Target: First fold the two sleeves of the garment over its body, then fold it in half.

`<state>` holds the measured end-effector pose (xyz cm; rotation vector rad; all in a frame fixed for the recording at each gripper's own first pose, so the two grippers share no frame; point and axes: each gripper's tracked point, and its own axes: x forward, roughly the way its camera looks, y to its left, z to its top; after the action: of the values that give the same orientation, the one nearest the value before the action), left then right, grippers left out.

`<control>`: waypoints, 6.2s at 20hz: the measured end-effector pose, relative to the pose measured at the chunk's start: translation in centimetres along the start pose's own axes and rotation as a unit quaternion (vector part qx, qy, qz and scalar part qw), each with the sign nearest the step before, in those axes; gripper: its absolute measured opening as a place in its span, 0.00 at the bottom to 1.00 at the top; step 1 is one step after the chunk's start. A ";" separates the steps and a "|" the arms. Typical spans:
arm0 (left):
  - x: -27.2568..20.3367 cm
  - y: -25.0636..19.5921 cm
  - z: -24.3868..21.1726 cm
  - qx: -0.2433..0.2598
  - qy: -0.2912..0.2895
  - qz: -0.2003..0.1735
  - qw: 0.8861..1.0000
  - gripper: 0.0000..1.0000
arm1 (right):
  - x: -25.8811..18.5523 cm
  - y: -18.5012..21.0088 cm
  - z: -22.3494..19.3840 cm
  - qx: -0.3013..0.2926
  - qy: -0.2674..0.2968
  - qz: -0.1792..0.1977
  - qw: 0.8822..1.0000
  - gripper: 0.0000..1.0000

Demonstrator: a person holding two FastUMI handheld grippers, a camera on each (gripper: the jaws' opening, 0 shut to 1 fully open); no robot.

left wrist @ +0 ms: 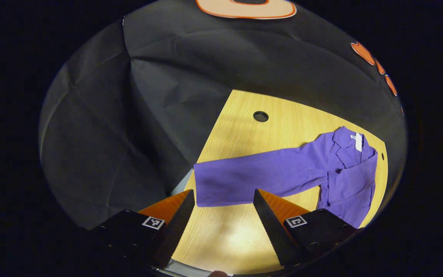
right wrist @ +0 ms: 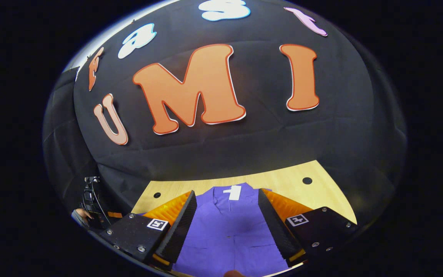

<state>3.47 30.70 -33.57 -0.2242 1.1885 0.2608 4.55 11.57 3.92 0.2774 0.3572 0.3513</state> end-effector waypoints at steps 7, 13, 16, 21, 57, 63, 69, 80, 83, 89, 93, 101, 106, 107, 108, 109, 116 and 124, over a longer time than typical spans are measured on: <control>7.1 1.9 -2.4 -0.006 0.108 -0.028 0.994 0.98 | -4.7 -2.7 0.4 -0.012 -0.052 -0.034 0.998 0.96; 11.2 2.9 -4.6 -0.035 0.178 -0.046 0.982 0.99 | -6.4 -3.7 -0.4 -0.033 -0.058 -0.064 0.996 0.96; 12.0 3.0 -4.7 -0.039 0.192 -0.051 0.979 0.97 | -7.0 -3.8 -0.2 -0.037 -0.065 -0.068 0.995 0.95; 13.5 3.5 -4.7 -0.035 0.200 -0.047 0.978 0.87 | -7.3 -3.1 -0.2 -0.056 -0.064 -0.063 0.994 0.96; -9.7 -25.3 4.5 0.160 0.046 -0.206 0.964 0.05 | -8.9 -15.1 0.1 -0.061 -0.074 -0.053 0.994 0.96; -13.5 -39.7 3.3 0.215 0.034 -0.246 0.944 0.05 | -8.7 -17.8 -1.3 -0.047 -0.067 -0.040 0.996 0.96; -15.0 -52.3 1.8 0.268 0.036 -0.275 0.923 0.07 | -8.1 -21.5 -2.5 -0.032 -0.059 -0.043 0.997 0.96; -15.1 -58.5 -0.4 0.277 -0.007 -0.295 0.914 0.82 | -5.3 -23.8 -6.8 -0.035 -0.009 -0.034 0.999 0.95; -13.7 -53.6 -1.4 0.263 -0.026 -0.259 0.929 0.91 | -4.0 -23.1 -9.1 -0.040 0.018 -0.029 0.999 0.96; -11.0 -39.6 -5.4 0.216 -0.045 -0.150 0.964 0.98 | -2.2 -21.6 -15.5 -0.047 0.093 -0.022 0.994 0.96; -10.0 -31.7 -9.4 0.187 -0.039 -0.099 0.977 0.98 | -2.1 -21.2 -19.5 -0.070 0.144 -0.026 0.987 0.96; -5.1 -23.7 -22.1 0.156 0.058 -0.078 0.983 0.97 | -4.3 -20.4 -31.4 -0.066 0.298 -0.004 0.952 0.97; -3.8 -22.3 -27.0 0.147 0.111 -0.064 0.981 0.96 | -6.6 -21.4 -37.3 -0.079 0.378 -0.018 0.922 0.97; -3.5 -22.3 -27.6 0.143 0.119 -0.063 0.981 0.96 | -7.0 -21.5 -38.3 -0.079 0.392 -0.020 0.917 0.97; -3.0 -21.9 -28.5 0.140 0.130 -0.058 0.980 0.96 | -7.5 -21.5 -39.2 -0.075 0.405 -0.023 0.911 0.97; -2.6 -21.5 -29.1 0.139 0.136 -0.054 0.979 0.96 | -8.2 -21.4 -40.0 -0.069 0.418 -0.023 0.906 0.97; -0.9 -19.6 -33.3 0.137 0.178 -0.037 0.974 0.95 | -9.7 -20.1 -43.1 -0.055 0.466 -0.015 0.883 0.95; -0.7 -21.6 -34.1 0.109 0.203 -0.082 0.970 0.71 | -10.0 -20.2 -44.1 -0.043 0.491 -0.030 0.869 0.76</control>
<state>-20.01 -0.35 -44.37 -0.1863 1.5838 -0.0671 -15.52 -1.58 -39.41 -0.0274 1.3529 0.4289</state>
